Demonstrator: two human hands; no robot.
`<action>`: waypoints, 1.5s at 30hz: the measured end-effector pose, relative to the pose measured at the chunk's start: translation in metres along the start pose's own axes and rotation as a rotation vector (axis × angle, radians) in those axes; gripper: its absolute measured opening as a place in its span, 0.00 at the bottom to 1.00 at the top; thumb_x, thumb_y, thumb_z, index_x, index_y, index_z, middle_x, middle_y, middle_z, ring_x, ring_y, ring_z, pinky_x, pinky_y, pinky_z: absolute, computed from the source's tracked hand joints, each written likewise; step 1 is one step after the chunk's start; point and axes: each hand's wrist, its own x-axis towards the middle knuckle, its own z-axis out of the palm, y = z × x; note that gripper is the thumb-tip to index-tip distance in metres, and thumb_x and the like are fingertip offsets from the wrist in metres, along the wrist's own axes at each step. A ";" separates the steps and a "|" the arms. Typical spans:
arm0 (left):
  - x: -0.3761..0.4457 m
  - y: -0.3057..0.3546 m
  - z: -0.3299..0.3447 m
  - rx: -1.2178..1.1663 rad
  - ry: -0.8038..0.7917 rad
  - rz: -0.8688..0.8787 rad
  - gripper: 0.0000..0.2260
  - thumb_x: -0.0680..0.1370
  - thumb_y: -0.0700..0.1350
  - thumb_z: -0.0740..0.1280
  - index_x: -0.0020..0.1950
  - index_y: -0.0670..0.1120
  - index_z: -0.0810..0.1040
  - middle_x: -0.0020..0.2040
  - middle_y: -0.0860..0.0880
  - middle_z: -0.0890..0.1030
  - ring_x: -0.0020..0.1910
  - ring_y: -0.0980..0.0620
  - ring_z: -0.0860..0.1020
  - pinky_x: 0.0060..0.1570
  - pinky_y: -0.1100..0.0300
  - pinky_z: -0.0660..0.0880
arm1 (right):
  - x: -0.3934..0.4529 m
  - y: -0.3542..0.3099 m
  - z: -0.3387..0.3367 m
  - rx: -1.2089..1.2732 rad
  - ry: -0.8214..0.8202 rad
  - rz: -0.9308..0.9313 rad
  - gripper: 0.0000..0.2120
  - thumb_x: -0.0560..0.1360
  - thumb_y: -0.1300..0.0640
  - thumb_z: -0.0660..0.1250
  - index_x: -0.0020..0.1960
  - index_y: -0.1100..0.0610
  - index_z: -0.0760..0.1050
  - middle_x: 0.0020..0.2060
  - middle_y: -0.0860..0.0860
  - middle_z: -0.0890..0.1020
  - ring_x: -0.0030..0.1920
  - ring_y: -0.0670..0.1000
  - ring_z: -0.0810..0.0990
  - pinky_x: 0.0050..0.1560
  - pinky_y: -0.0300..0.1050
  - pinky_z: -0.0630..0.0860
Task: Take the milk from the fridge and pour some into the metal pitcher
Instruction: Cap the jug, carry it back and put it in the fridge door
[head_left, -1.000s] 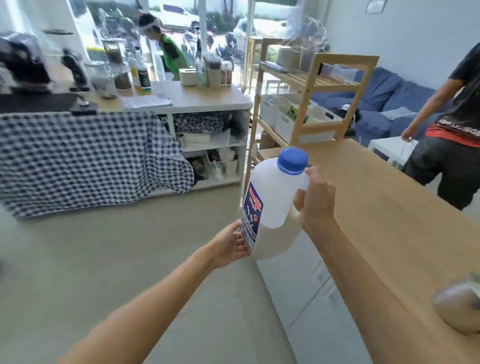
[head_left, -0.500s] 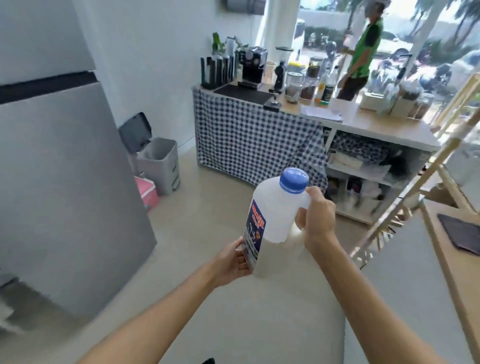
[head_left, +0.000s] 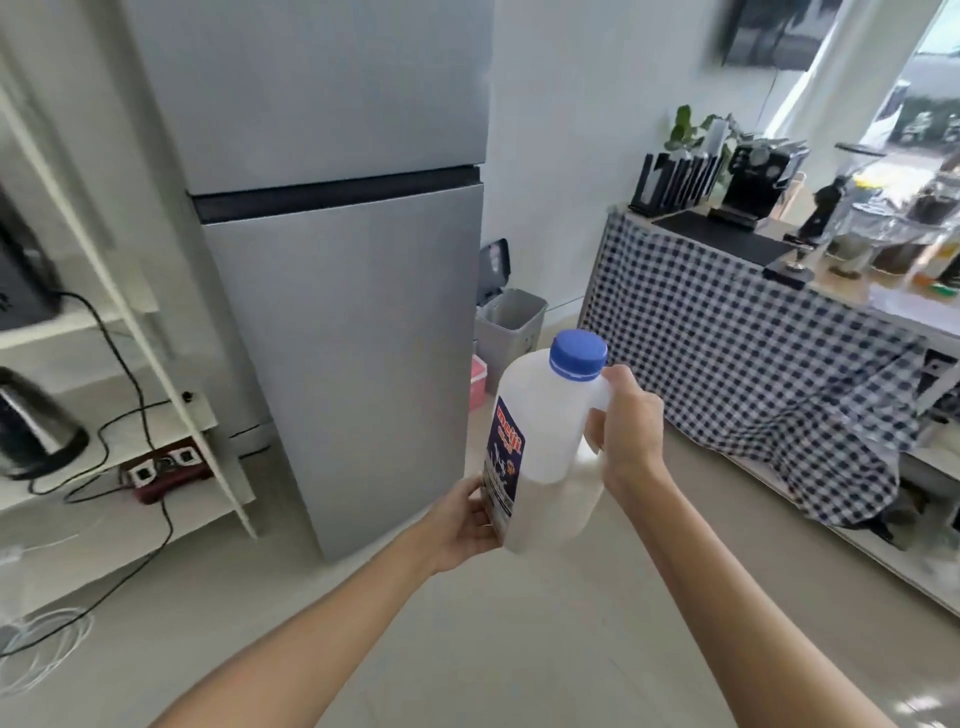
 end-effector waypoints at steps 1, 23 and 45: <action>0.000 0.006 -0.012 -0.015 0.016 0.004 0.18 0.80 0.54 0.59 0.47 0.40 0.78 0.36 0.45 0.84 0.33 0.50 0.82 0.37 0.58 0.79 | 0.002 0.002 0.015 0.000 -0.019 0.001 0.13 0.71 0.55 0.60 0.31 0.52 0.59 0.30 0.54 0.60 0.26 0.46 0.57 0.28 0.42 0.54; 0.005 0.177 -0.222 -0.250 0.127 0.165 0.20 0.80 0.54 0.61 0.54 0.36 0.76 0.49 0.39 0.80 0.46 0.44 0.80 0.55 0.51 0.75 | 0.060 0.005 0.297 0.022 -0.200 0.019 0.15 0.64 0.53 0.62 0.30 0.52 0.54 0.27 0.52 0.56 0.28 0.51 0.54 0.32 0.45 0.51; -0.017 0.332 -0.249 0.122 0.355 0.527 0.16 0.82 0.46 0.59 0.65 0.37 0.73 0.57 0.42 0.79 0.56 0.47 0.77 0.55 0.60 0.74 | 0.105 -0.026 0.330 0.034 -0.242 0.066 0.14 0.71 0.56 0.61 0.30 0.53 0.58 0.27 0.51 0.59 0.22 0.47 0.57 0.27 0.40 0.55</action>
